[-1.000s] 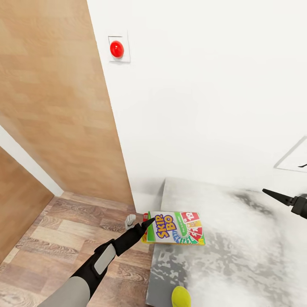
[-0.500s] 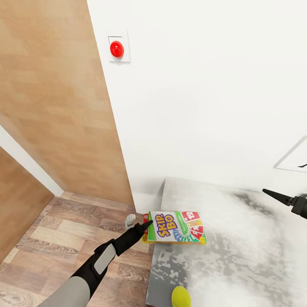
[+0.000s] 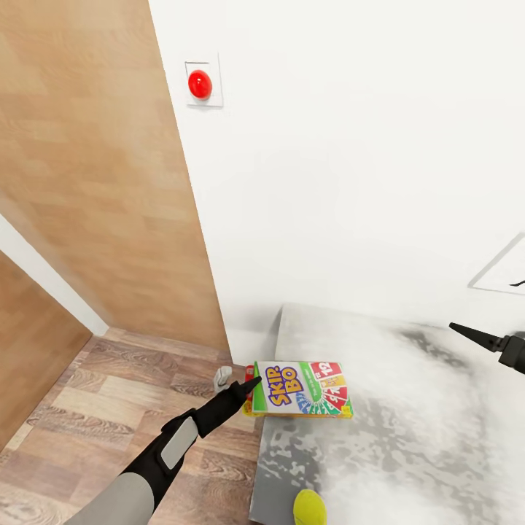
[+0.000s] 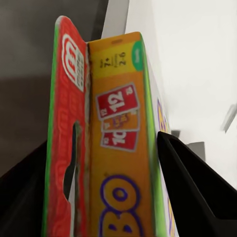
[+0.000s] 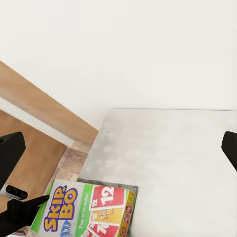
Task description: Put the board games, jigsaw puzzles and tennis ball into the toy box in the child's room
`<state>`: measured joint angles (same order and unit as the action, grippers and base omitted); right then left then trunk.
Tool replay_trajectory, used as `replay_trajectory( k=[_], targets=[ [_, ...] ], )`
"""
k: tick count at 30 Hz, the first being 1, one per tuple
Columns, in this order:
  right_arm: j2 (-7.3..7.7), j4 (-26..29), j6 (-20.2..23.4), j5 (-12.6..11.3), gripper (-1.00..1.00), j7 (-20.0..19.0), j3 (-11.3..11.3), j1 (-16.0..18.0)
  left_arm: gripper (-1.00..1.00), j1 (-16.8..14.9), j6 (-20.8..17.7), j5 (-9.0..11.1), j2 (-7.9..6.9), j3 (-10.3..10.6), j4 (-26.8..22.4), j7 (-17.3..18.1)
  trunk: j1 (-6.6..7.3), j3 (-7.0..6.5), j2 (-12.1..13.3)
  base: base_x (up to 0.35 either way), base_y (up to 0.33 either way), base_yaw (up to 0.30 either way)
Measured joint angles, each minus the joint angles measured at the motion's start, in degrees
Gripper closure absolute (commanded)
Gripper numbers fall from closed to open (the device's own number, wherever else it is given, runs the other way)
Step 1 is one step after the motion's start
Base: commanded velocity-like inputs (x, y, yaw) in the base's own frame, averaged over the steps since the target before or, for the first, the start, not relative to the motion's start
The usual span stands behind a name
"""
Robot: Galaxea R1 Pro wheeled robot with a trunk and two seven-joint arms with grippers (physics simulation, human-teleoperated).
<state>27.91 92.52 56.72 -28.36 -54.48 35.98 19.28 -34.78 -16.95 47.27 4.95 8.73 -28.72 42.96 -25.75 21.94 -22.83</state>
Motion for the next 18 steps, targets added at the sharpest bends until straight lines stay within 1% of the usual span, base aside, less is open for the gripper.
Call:
replay_trajectory(
  k=[18],
  targets=[
    [0.03,-0.01,-0.01,0.00,-1.00,0.00,0.01,0.00,1.00,0.12,0.38,-0.47,-0.07,-0.08,-0.14,0.43,-0.01,0.01,0.01,0.000,0.000,0.000]
  ],
)
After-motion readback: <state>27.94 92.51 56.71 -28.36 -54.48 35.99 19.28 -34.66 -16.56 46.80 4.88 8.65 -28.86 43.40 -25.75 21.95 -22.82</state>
